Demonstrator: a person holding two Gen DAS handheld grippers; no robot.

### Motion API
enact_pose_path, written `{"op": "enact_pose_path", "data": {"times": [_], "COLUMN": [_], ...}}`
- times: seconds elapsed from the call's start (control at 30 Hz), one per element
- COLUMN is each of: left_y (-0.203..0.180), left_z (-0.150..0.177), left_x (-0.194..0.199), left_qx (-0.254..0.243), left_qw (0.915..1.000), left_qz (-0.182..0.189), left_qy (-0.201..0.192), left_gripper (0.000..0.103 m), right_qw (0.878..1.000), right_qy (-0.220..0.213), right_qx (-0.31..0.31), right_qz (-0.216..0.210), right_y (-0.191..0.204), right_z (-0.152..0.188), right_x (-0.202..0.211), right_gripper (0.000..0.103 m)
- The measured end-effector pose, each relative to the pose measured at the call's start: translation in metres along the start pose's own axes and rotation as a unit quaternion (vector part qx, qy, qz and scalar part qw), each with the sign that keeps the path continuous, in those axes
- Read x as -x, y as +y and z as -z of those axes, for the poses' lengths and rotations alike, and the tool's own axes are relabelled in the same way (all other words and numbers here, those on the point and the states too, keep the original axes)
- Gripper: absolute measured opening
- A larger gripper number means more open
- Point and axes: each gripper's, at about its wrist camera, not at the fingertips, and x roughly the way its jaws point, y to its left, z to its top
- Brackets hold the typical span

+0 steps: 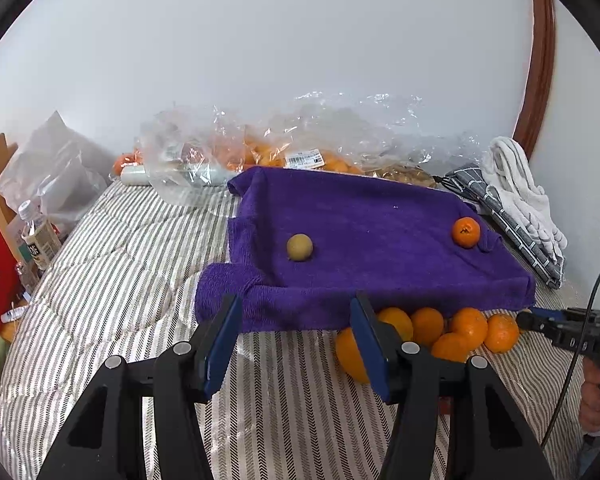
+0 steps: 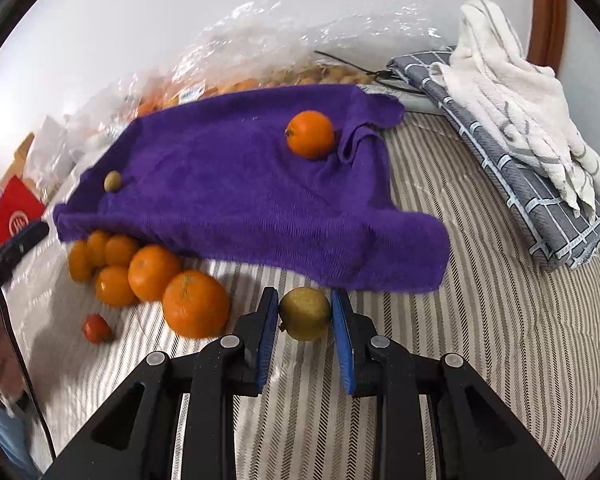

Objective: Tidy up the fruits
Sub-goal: 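Grasp the yellow-green pear in front of the towel with the right tool, then grasp the oval orange with the left tool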

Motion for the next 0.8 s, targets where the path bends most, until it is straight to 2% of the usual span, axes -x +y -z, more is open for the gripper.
{"op": "enact_pose_path", "data": {"times": [0.23,0.47,0.63,0.7,0.8], "left_y": [0.000,-0.004,-0.013,-0.015,-0.017], "left_z": [0.003,0.009,0.016,0.018,0.018], "left_x": [-0.007,-0.021,-0.036,-0.040,-0.041], "left_qx": [0.000,0.003,0.003,0.005,0.005], "left_qw": [0.9997,0.9948,0.9858,0.9848,0.9875], "left_qz": [0.013,0.074,0.117,0.114,0.098], "left_qy": [0.022,0.070,0.120,0.131,0.123], "left_gripper": [0.054,0.054,0.054,0.054,0.057], "right_qw": [1.000,0.999,0.999,0.999,0.999], "right_qy": [-0.007,-0.029,-0.039,-0.040,-0.039], "right_qx": [0.015,0.034,0.004,-0.010,-0.017], "right_qz": [-0.008,0.009,-0.002,-0.005,-0.013], "right_y": [0.001,0.008,-0.004,-0.008,-0.010], "right_z": [0.008,0.012,0.013,0.014,0.016], "right_x": [-0.005,-0.006,-0.002,-0.001,-0.001], "right_gripper": [0.029,0.028,0.028,0.028,0.028]}}
